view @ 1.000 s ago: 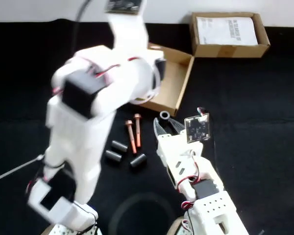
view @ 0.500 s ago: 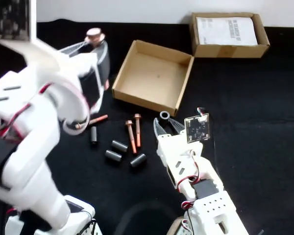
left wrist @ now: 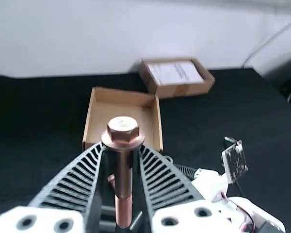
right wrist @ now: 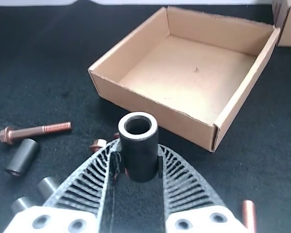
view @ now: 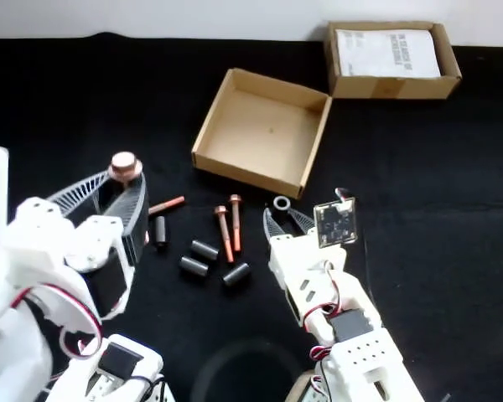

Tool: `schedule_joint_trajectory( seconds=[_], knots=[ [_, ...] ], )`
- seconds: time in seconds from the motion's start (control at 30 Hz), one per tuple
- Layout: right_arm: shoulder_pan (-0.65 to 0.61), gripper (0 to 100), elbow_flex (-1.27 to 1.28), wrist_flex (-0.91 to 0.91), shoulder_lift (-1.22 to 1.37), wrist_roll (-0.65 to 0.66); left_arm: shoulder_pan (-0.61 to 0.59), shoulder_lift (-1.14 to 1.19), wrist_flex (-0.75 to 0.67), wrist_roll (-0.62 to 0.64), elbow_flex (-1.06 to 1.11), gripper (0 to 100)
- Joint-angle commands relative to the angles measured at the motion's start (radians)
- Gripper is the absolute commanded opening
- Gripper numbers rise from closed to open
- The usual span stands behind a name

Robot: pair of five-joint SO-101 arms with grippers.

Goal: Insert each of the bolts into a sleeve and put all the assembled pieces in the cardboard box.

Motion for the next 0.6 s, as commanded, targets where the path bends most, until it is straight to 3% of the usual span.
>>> schedule_joint_trajectory(
  seconds=[0.0,0.17,0.27,0.33,0.57],
  knots=[
    [-0.007,0.6,-0.007,-0.015,-0.013,-0.008,0.016,-0.18,-0.351,-0.005,0.446,1],
    [-0.007,0.6,-0.008,-0.015,-0.015,-0.008,0.022,-0.397,-0.95,0.003,0.972,1],
    [-0.007,0.6,-0.015,-0.015,-0.015,-0.008,0.053,-0.458,-1.22,0.002,1.181,1],
    [-0.007,0.6,-0.015,-0.018,-0.015,-0.008,0.087,-0.449,-1.293,0.002,1.242,1],
    [-0.025,0.6,-0.015,-0.022,-0.015,-0.008,0.191,-0.3,-1.33,0.005,1.26,1]
  ],
)
